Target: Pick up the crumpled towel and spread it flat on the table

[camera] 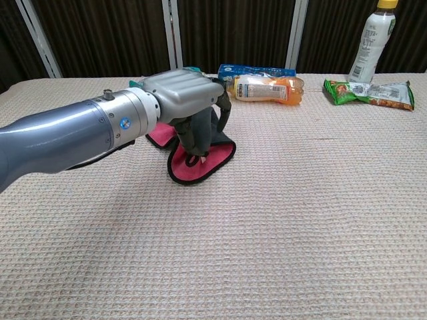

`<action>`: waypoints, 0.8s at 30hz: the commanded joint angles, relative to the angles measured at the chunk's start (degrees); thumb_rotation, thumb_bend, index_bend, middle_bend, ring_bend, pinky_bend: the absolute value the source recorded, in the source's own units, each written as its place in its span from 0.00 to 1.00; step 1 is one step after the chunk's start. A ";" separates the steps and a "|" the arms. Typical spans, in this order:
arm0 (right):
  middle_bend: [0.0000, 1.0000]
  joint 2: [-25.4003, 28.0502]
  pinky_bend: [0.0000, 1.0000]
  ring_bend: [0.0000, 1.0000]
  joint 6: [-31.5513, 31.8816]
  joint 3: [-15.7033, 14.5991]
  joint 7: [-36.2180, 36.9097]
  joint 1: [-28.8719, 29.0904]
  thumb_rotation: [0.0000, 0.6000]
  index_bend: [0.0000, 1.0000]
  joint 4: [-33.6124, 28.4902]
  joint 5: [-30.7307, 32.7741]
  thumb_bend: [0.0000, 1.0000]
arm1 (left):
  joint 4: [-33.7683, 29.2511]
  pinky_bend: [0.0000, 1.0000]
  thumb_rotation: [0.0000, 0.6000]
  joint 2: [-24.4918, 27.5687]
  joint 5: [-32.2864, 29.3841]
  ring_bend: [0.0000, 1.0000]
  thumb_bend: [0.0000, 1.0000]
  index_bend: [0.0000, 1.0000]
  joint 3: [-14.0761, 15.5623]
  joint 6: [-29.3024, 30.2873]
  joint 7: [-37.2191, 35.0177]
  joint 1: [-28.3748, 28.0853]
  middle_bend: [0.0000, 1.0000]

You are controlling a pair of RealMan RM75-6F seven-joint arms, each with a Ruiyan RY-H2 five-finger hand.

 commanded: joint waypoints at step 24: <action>0.00 -0.78 0.05 0.00 -0.98 0.00 -0.36 0.51 1.00 0.00 0.33 0.94 0.22 | -4.67 0.14 1.00 6.90 -1.39 0.07 0.24 0.42 5.10 2.53 -2.85 0.31 0.20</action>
